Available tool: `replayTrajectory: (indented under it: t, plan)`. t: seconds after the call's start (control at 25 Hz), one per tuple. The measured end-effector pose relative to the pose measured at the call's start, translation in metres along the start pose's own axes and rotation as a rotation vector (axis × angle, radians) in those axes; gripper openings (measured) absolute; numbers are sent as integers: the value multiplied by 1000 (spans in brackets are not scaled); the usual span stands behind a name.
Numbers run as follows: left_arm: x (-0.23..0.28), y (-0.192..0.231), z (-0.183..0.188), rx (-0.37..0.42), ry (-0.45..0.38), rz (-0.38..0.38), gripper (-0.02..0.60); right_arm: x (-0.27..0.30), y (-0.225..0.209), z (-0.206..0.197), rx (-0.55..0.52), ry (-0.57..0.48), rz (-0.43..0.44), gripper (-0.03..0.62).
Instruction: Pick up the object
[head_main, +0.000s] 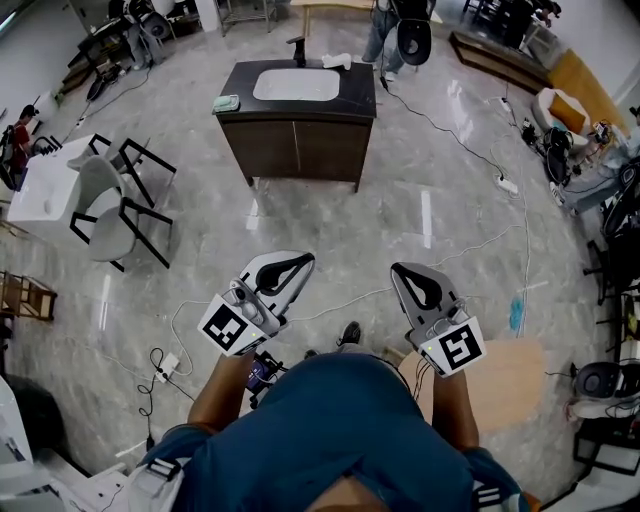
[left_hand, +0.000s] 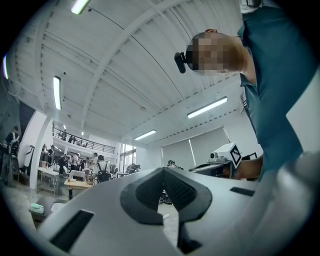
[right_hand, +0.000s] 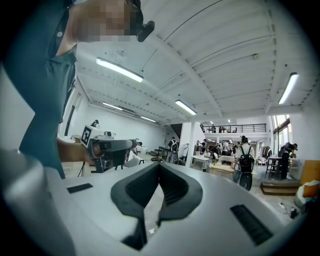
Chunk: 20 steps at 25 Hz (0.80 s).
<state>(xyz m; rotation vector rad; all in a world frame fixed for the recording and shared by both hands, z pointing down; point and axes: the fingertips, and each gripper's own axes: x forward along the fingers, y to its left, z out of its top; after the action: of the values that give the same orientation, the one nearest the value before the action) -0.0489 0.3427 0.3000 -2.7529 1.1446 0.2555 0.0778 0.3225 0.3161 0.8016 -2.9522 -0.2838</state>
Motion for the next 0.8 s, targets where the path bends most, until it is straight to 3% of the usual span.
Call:
replayTrajectory:
  t: [0.48,0.64,0.8]
  plan:
    - [92,50,-18,49,8,59,3,35,-103,-18,-3,-55,70,15]
    - [117,62,-28,48,11,65,4,45,-128,-26,40,-42,82,15]
    - [132,81,-37,40,22,64,3,60,-150,-34,13,-51,86,15]
